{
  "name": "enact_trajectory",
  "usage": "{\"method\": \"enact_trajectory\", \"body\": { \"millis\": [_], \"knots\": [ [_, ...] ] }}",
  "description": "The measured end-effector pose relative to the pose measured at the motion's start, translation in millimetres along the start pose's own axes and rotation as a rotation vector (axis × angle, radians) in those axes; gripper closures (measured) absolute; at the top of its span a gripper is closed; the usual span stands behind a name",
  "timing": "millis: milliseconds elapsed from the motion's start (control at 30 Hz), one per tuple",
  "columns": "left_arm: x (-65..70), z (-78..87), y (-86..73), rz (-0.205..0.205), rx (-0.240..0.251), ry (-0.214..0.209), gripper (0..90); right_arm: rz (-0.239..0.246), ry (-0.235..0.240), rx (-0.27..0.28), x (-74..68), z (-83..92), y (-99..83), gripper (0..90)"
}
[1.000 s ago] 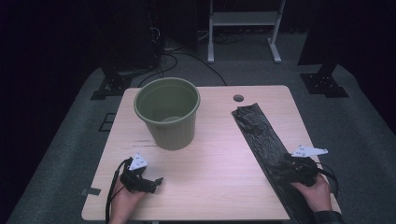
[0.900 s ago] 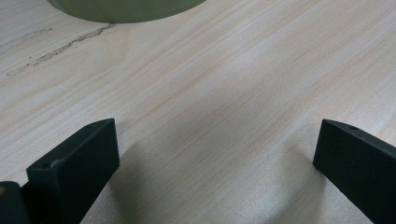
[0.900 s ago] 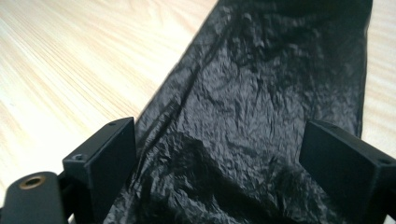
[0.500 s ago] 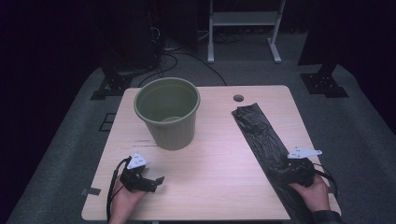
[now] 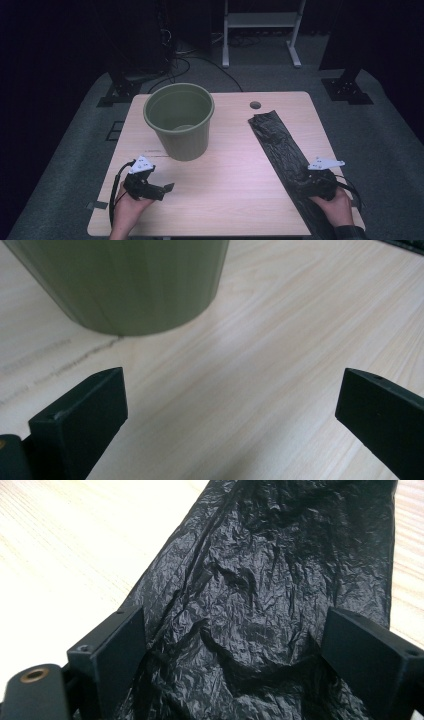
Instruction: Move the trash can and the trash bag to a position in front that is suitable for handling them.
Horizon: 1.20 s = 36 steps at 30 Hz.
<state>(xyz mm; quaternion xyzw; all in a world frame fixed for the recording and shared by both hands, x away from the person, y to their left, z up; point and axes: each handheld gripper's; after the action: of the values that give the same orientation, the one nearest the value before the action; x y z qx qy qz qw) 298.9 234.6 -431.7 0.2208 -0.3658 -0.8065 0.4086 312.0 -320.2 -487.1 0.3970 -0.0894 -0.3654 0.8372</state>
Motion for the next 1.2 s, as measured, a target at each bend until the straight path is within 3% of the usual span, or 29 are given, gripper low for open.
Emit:
{"method": "enact_trajectory", "body": {
  "millis": [133, 667, 1200],
  "knots": [
    [-1.4, 6.5, 14.7, -0.006, 0.015, 0.002, 0.0, 0.0, 0.0, 0.0, 0.0, 0.0, 0.0, 9.7],
    [-13.0, 26.2, 47.7, -0.002, 0.046, -0.005, 0.0, -0.001, 0.0, 0.0, 0.0, 0.0, 0.0, 9.7],
    [-34.5, 37.2, 81.2, 0.003, 0.039, 0.017, 0.0, -0.001, 0.0, 0.0, 0.0, 0.0, 0.0, 9.7]
  ]
}}
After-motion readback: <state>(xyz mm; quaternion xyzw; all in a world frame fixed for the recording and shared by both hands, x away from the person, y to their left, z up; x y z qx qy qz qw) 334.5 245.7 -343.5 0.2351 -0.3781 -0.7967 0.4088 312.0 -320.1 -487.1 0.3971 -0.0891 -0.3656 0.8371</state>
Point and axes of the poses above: each handheld gripper's, and its own axes: z roughly backward along the jaws, y roughly out of its top, x roughly to its right, and after that the axes turned 11 degrees about y, right-handed
